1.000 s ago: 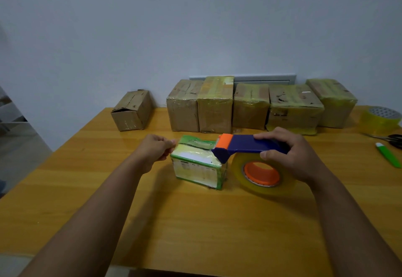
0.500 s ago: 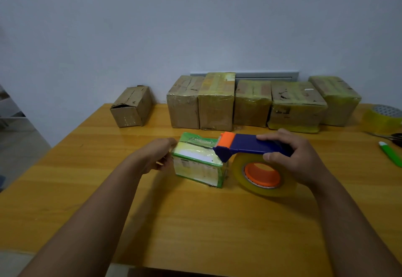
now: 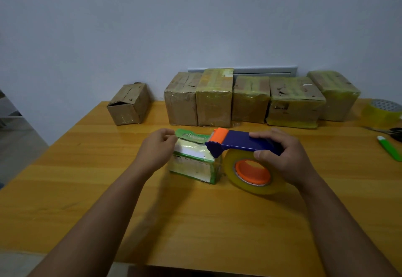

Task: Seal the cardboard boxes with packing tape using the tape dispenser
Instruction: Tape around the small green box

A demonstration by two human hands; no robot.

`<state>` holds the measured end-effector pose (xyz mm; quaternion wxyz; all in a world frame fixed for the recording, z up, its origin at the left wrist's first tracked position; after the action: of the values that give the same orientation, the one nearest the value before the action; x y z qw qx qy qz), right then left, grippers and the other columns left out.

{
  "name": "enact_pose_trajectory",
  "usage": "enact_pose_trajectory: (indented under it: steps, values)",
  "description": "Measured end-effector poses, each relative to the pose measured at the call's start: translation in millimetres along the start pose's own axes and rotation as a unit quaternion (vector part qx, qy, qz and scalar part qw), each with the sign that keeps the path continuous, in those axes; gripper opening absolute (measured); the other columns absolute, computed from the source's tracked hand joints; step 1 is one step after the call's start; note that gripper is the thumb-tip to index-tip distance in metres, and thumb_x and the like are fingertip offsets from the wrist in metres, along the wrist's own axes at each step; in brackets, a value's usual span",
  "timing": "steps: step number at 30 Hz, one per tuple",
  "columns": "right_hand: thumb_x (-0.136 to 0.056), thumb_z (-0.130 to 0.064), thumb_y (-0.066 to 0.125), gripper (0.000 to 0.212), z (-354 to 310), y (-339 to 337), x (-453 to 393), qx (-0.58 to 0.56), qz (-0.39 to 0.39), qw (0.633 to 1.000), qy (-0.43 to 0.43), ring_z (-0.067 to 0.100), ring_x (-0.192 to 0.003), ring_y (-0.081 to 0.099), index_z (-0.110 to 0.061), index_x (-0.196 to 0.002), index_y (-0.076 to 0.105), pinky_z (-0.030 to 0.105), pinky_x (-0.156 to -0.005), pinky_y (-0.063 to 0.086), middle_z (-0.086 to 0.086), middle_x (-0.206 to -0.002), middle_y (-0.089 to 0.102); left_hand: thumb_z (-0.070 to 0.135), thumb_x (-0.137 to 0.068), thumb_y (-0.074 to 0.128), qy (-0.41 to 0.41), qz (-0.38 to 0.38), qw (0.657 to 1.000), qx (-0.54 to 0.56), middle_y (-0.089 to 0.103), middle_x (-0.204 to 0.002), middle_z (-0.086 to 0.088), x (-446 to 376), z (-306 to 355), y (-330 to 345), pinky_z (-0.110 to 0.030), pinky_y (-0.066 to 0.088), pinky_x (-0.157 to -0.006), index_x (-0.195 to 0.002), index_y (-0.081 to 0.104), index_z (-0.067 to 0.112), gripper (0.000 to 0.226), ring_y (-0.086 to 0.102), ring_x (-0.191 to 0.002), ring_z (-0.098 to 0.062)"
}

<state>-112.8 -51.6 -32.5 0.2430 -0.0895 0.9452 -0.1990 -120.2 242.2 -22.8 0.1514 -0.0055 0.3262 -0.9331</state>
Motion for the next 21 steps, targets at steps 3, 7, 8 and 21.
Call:
enact_pose_trajectory:
  steps: [3,7,8,21]
  values:
    - [-0.066,-0.054,0.061,0.046,-5,21,-3,-0.005,0.018,1.0,-0.008,-0.002,-0.086,0.054,-0.038,-0.109,0.063,0.009,-0.066,0.043,-0.008,-0.098,0.054,0.024,-0.102,0.043,0.034,0.013,0.988,-0.148,0.06,-0.127,-0.011,-6,-4,-3,-0.039,0.047,-0.09,-0.131,0.055,0.009,0.035,0.054,-0.109,-0.026]
    - [-0.071,-0.048,0.064,0.048,-8,45,-10,-0.005,0.023,1.0,-0.009,-0.006,-0.088,0.052,-0.03,-0.115,0.065,0.008,-0.066,0.043,-0.015,-0.097,0.052,0.04,-0.103,0.03,0.179,0.027,0.952,-0.247,0.039,-0.152,-0.009,3,-9,7,-0.035,0.023,-0.114,-0.143,0.045,0.012,0.051,0.029,-0.143,-0.022]
    - [-0.071,-0.048,0.064,0.05,-7,48,-10,-0.006,0.025,1.0,-0.006,-0.007,-0.087,0.052,-0.028,-0.117,0.065,0.008,-0.066,0.042,-0.015,-0.097,0.051,0.044,-0.101,0.025,0.204,0.005,0.948,-0.246,0.036,-0.154,-0.006,6,-10,10,-0.03,0.017,-0.115,-0.146,0.042,0.014,0.056,0.025,-0.145,-0.019]
    - [-0.071,-0.039,0.07,0.042,-8,41,-9,-0.022,-0.013,1.0,0.011,-0.005,-0.085,0.052,-0.038,-0.113,0.063,0.009,-0.066,0.042,-0.013,-0.097,0.052,0.086,-0.078,0.004,0.232,-0.053,0.907,-0.348,0.013,-0.162,-0.001,12,-28,18,-0.036,0.006,-0.118,-0.152,0.017,0.039,0.089,0.007,-0.149,-0.017]
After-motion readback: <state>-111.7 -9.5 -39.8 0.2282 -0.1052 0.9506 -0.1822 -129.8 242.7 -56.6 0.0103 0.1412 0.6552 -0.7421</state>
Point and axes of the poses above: each hand's wrist, its own x-axis away from the middle knuckle, its own y-axis out of the palm, z = x × y, the point moved 3 cm from there along -x, towards the middle knuckle
